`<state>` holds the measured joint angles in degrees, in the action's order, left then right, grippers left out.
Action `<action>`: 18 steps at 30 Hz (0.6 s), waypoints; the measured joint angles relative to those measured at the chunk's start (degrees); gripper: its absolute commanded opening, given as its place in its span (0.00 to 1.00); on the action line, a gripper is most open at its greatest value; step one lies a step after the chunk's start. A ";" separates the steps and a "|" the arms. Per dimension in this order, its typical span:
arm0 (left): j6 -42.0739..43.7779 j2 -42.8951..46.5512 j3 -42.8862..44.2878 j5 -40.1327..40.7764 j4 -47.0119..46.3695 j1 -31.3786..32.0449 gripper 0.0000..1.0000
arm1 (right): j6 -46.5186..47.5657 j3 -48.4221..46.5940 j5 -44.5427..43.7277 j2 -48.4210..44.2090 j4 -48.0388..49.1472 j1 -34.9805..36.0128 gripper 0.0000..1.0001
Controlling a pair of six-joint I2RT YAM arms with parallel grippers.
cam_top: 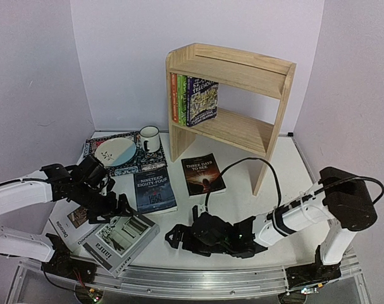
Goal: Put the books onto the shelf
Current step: Pick up the book from the corner of the board.
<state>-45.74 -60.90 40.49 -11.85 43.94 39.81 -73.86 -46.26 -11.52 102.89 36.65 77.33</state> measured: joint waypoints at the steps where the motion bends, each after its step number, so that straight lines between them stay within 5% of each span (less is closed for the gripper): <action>1: 0.20 0.09 -0.09 -0.29 -0.01 0.00 0.99 | -0.99 -0.16 -0.34 0.81 0.66 0.60 0.98; 18: 0.28 4.04 -5.11 -5.09 -3.44 0.00 0.99 | -11.82 -12.49 -1.12 17.06 16.05 2.85 0.98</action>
<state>-45.45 -56.87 35.39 -16.94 40.50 39.81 -85.68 -58.75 -12.65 119.95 52.70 80.18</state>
